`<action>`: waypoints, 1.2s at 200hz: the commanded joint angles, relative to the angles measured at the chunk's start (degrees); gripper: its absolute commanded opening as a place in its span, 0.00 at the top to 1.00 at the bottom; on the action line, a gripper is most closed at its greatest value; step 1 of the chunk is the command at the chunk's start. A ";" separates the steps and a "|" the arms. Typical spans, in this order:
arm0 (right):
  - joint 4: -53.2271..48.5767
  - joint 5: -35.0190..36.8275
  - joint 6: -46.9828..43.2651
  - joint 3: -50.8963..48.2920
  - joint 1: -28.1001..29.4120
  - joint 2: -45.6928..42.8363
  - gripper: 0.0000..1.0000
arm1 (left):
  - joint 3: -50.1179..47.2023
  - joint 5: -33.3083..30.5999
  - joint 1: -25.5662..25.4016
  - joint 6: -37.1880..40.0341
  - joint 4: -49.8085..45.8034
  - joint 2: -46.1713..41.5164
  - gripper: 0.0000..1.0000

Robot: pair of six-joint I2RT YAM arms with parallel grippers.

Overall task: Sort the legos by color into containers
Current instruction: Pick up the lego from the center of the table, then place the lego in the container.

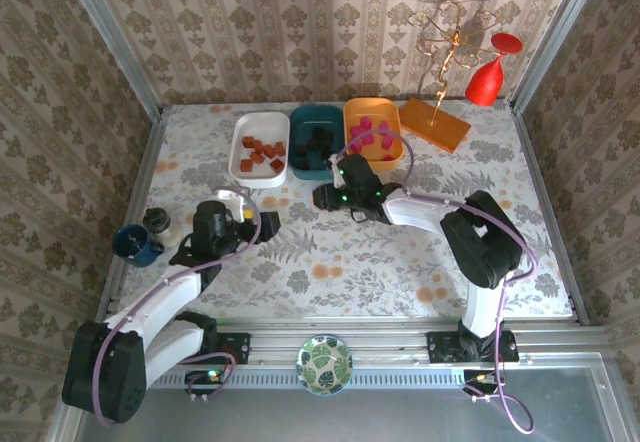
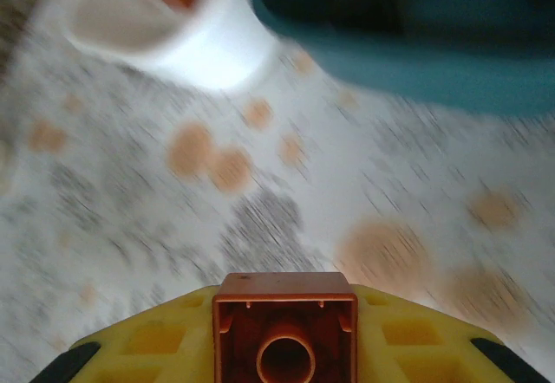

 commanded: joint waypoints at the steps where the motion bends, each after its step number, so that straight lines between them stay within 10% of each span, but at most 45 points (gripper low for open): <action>1: 6.60 -4.43 5.91 5.59 0.46 3.97 0.68 | 0.70 1.63 3.64 -2.77 1.19 -0.66 0.14; 49: 6.43 -2.84 9.05 20.65 1.42 13.80 0.68 | 6.59 8.18 10.54 -5.50 2.17 2.94 0.14; 240: -15.18 1.93 7.62 69.10 2.22 43.86 0.55 | 7.04 8.90 10.50 -7.52 -2.81 -5.27 0.16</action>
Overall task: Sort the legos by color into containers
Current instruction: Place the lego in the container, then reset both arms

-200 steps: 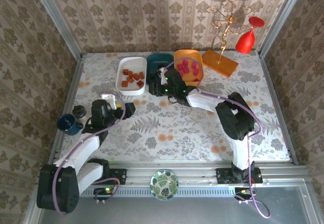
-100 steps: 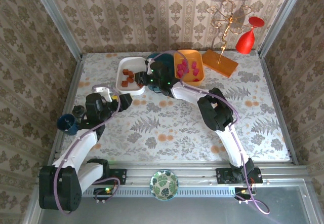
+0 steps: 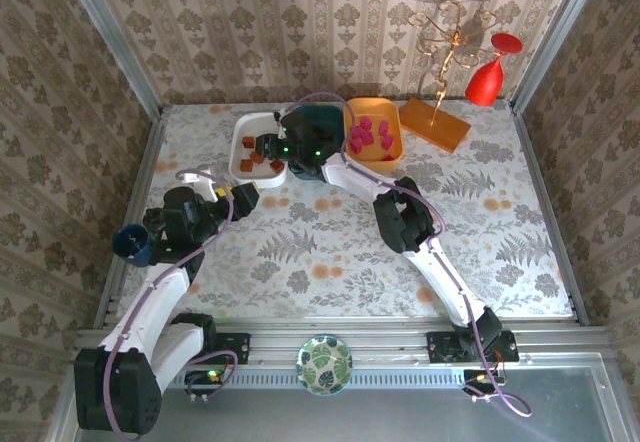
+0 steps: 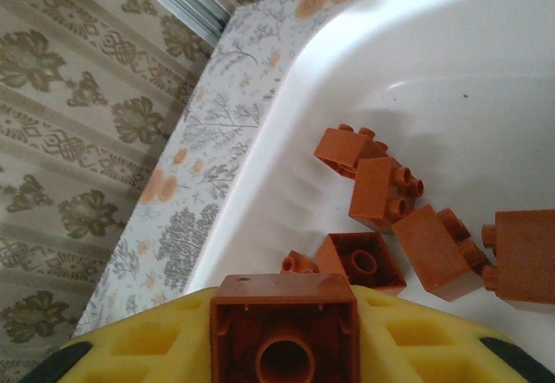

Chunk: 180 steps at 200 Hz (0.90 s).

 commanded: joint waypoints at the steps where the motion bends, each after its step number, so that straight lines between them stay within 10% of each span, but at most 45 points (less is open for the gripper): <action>1: -4.94 1.00 -1.91 3.29 0.36 0.75 0.54 | 0.42 1.54 0.12 -0.98 -1.70 -1.18 0.16; 52: -5.54 -1.13 -4.86 0.55 0.10 -6.35 0.41 | -0.17 1.59 0.03 -0.98 -1.52 -1.56 0.16; 115: 5.17 -1.86 -9.81 -25.44 -1.02 -29.38 0.36 | -0.94 -0.24 0.08 -1.56 2.22 -1.29 0.16; 180: 2.26 16.31 -27.81 -51.71 -1.72 -55.25 0.24 | -0.75 -2.57 -2.23 4.96 9.33 -1.42 0.15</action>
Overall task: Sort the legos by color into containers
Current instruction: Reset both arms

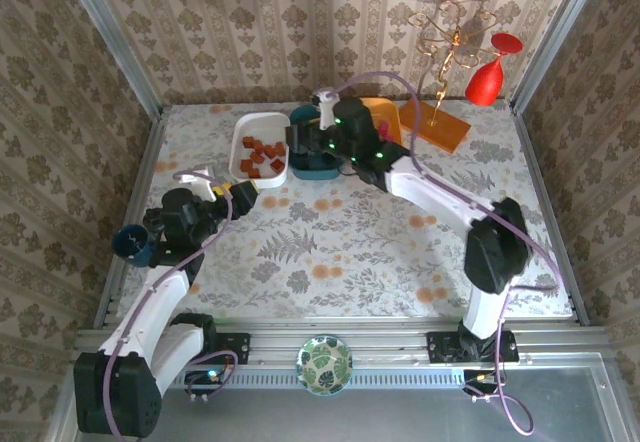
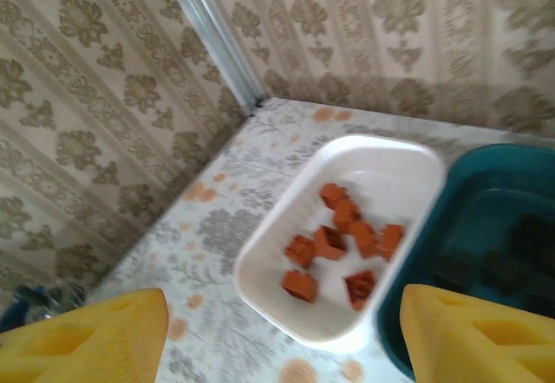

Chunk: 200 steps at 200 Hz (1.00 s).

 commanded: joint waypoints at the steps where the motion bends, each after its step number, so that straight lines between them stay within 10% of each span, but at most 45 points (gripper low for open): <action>1: -1.68 10.46 -10.41 -6.94 -0.31 -6.65 0.24 | -0.08 -1.05 -1.93 4.96 6.17 -0.13 0.15; 71: -2.68 35.63 -21.98 -29.56 -4.12 -29.24 0.10 | 1.77 -14.11 -4.98 12.94 8.24 2.28 0.13; 200: 11.87 43.99 -18.90 -62.63 -19.64 -53.23 0.00 | -5.30 -32.50 2.63 22.23 0.31 -5.69 0.00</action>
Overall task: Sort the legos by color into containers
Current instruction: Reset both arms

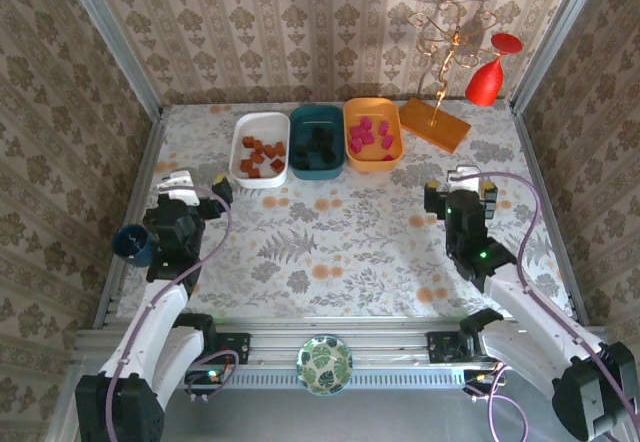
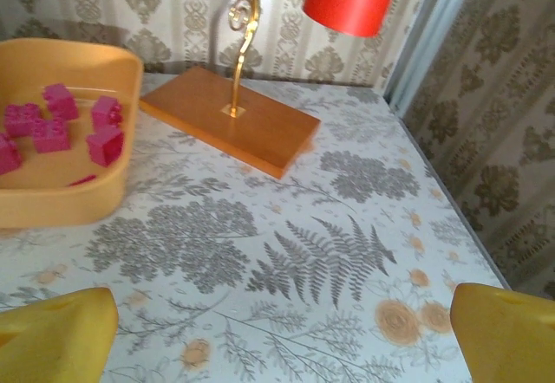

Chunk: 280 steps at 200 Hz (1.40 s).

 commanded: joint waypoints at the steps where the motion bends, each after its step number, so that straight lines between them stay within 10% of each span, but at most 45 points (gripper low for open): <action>1: 9.00 3.96 -1.26 -3.99 -2.32 -1.32 0.00 | -1.54 -3.78 1.19 5.62 -0.97 0.90 0.00; 145: 35.32 -24.35 -1.78 -5.80 -14.98 27.42 0.00 | -3.54 11.88 8.87 13.72 43.75 45.58 0.00; 190: 50.12 -28.79 -0.76 -6.95 -16.20 39.55 0.00 | -0.93 10.41 7.75 14.54 37.17 44.87 0.00; 280: 43.82 -29.83 0.70 -5.02 -17.44 38.28 0.00 | -0.94 10.06 7.49 14.79 37.14 44.92 0.00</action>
